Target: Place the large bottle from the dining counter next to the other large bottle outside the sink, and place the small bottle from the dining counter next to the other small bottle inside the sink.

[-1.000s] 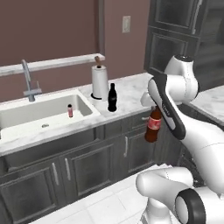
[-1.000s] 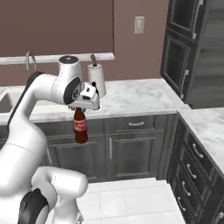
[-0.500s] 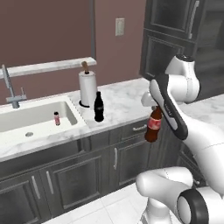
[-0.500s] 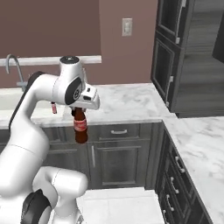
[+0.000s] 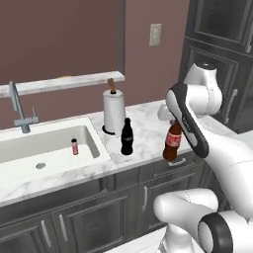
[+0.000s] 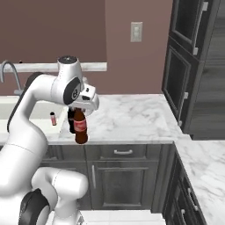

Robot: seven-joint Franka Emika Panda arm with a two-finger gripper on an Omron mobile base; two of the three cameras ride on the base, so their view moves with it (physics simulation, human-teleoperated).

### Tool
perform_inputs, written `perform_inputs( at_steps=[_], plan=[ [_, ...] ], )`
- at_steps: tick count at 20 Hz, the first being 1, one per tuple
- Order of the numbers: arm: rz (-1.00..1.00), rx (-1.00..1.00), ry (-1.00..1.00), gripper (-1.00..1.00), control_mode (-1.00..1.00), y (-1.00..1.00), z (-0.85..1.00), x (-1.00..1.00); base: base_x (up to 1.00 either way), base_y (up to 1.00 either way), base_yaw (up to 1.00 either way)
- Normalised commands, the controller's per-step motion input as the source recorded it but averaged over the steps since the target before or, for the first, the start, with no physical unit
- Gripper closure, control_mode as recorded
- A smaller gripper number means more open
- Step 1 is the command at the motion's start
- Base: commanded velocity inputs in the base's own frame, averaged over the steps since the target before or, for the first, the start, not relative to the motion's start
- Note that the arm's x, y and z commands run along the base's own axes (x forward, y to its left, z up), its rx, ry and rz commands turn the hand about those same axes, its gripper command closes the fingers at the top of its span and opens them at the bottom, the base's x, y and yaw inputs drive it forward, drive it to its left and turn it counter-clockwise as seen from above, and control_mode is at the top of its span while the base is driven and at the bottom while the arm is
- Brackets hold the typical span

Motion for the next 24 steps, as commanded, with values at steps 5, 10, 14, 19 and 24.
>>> perform_inputs(
  at_steps=[5,10,14,19,24],
  plan=[
    [0.0,0.0,0.0,1.0,1.0,0.0,0.0,0.0,0.23,-0.34,0.04],
    [0.0,0.0,0.0,1.0,1.0,0.0,0.0,0.0,0.0,0.0,0.0],
    [0.0,0.0,0.0,1.0,1.0,0.0,0.0,0.0,0.0,0.0,0.0],
    [0.0,0.0,0.0,1.0,1.0,0.0,0.0,0.0,0.0,0.0,0.0],
    [0.0,0.0,0.0,1.0,-1.0,0.0,-0.02,0.11,0.0,0.0,0.0]
  ],
)
